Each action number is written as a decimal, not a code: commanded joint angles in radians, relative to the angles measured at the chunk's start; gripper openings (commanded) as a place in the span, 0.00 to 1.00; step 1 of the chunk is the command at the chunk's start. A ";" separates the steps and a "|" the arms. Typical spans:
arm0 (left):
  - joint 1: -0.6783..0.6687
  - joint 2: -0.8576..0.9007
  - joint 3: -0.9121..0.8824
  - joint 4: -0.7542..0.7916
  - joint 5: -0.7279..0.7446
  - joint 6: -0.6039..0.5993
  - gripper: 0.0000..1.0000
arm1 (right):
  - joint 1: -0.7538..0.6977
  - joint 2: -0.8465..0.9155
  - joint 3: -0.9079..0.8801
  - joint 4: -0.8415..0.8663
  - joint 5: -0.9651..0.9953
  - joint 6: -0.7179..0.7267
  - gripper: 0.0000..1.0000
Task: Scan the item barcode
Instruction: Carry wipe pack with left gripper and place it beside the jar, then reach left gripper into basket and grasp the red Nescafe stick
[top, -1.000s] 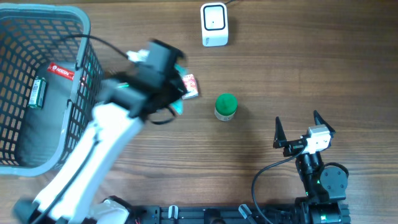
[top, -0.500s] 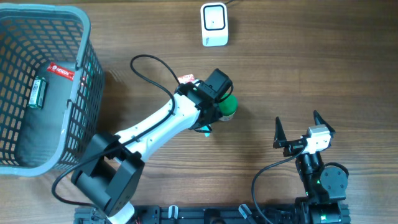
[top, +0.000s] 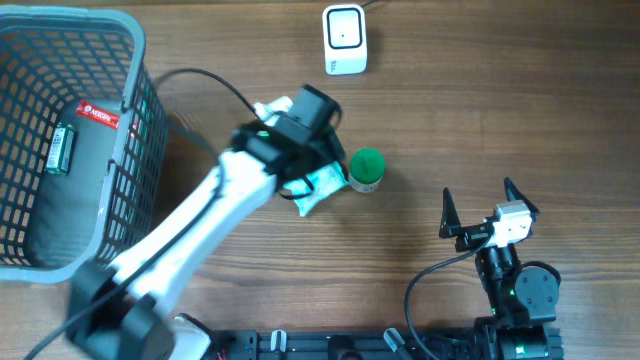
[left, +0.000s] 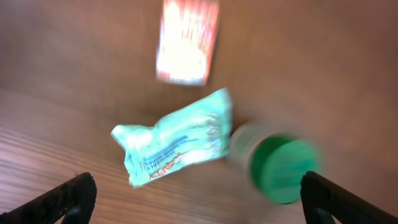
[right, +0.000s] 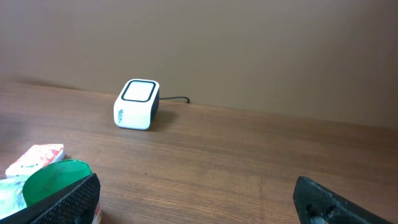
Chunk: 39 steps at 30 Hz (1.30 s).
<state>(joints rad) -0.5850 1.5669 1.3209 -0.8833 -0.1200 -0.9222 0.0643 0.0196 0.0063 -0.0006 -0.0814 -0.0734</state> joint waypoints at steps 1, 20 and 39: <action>0.082 -0.184 0.081 0.002 -0.196 0.090 1.00 | -0.004 -0.002 -0.001 0.003 0.003 -0.005 1.00; 0.749 -0.219 0.087 0.187 -0.293 0.159 1.00 | -0.004 -0.002 -0.001 0.003 0.003 -0.005 1.00; 0.938 0.328 0.087 0.362 -0.019 0.298 1.00 | -0.004 -0.002 -0.001 0.003 0.003 -0.005 1.00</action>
<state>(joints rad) 0.3473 1.8519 1.4036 -0.5453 -0.1951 -0.6552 0.0643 0.0196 0.0063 -0.0006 -0.0814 -0.0734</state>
